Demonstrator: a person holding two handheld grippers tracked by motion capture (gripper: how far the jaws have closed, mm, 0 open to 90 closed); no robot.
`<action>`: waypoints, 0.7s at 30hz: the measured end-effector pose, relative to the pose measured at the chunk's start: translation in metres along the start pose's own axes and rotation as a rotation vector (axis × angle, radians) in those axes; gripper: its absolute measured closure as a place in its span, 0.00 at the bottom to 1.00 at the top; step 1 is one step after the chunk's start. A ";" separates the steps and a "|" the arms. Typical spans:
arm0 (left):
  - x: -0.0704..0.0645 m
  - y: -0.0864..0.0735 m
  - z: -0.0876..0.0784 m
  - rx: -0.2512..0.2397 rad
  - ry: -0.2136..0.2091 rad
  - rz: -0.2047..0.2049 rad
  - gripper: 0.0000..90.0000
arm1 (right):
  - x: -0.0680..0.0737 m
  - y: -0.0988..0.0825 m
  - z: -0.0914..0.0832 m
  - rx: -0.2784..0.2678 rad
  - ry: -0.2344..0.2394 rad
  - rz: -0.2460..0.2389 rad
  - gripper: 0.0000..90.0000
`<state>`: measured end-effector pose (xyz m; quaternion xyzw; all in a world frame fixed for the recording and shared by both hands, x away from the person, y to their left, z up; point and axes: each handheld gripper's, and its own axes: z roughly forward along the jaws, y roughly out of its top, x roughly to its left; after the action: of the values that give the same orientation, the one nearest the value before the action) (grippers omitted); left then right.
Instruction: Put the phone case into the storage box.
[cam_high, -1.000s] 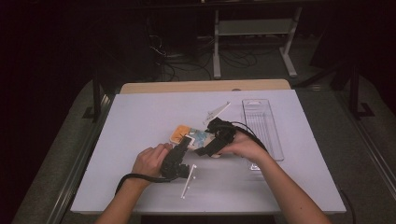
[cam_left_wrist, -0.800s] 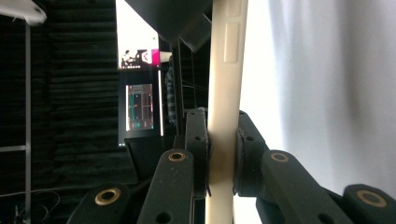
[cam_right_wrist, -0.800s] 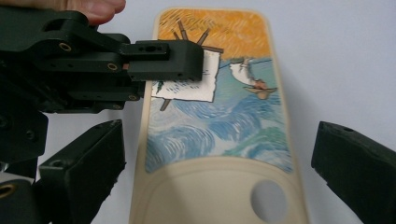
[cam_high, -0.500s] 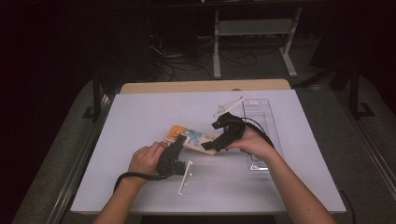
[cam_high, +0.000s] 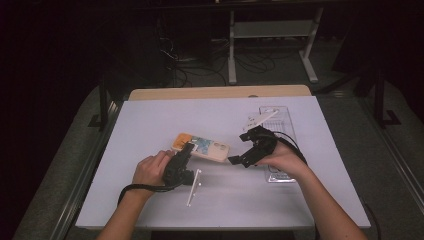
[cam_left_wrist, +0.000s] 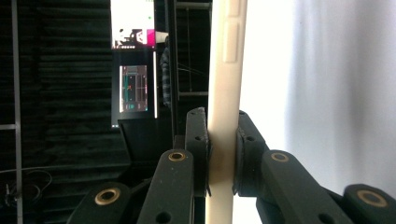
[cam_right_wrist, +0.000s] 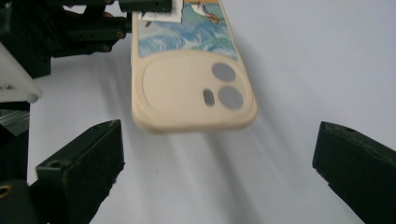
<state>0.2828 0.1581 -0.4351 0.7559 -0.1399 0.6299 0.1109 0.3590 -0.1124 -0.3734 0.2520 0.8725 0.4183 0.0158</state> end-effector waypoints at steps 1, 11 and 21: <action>0.000 0.000 0.000 -0.002 -0.005 -0.004 0.88 | 0.000 -0.002 -0.001 -0.001 -0.001 0.001 0.02; 0.002 -0.003 0.000 0.012 0.000 -0.011 0.88 | 0.003 -0.026 -0.014 -0.017 -0.028 0.011 0.02; 0.003 -0.006 0.000 0.028 0.002 -0.029 0.88 | 0.002 -0.036 -0.020 -0.029 -0.032 0.019 0.02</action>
<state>0.2852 0.1640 -0.4321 0.7587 -0.1198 0.6309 0.1096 0.3373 -0.1448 -0.3872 0.2669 0.8635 0.4269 0.0297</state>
